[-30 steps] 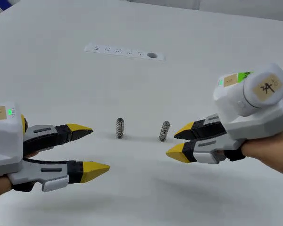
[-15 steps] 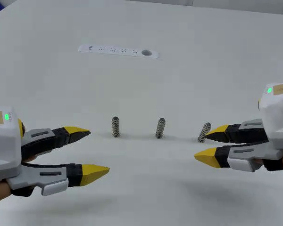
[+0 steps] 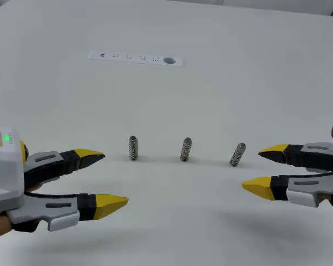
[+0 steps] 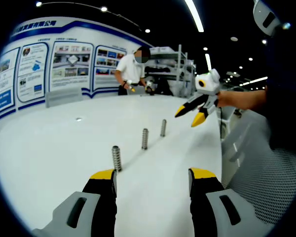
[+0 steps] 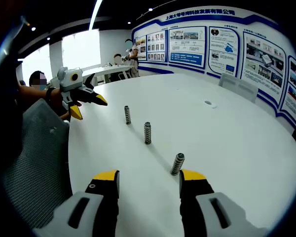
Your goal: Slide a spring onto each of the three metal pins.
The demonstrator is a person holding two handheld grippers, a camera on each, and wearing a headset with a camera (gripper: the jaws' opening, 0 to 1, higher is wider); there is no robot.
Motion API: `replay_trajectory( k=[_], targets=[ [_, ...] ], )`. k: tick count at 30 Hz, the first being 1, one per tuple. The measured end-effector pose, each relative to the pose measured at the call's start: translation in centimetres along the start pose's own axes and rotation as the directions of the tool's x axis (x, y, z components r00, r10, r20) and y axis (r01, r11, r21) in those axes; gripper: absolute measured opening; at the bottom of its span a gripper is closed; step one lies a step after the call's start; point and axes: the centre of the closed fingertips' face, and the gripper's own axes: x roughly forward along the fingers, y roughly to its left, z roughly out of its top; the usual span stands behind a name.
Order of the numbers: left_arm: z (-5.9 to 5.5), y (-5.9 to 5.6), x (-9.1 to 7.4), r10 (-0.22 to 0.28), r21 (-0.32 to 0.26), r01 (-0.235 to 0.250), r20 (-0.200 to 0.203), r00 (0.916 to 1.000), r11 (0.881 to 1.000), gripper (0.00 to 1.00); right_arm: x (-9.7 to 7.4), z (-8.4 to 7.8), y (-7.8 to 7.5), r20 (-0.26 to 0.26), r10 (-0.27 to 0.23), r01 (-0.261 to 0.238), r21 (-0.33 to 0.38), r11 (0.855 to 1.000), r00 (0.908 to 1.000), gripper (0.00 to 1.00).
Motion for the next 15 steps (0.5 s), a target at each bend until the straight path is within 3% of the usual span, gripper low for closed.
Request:
replay_trajectory(
  k=[4, 15],
  targets=[
    [-0.14, -0.02, -0.07, -0.002, -0.001, 0.002, 0.004, 1.0000, 1.000, 0.60, 0.08, -0.40, 0.17, 0.014, 0.003, -0.003, -0.019, 1.000, 0.9999, 0.52],
    [-0.31, 0.20, -0.21, -0.002, -0.013, 0.002, 0.015, 0.9999, 1.000, 0.61, -0.14, -0.49, 0.02, 0.061, -0.021, 0.020, 0.014, 1.000, 0.9979, 0.58]
  ],
)
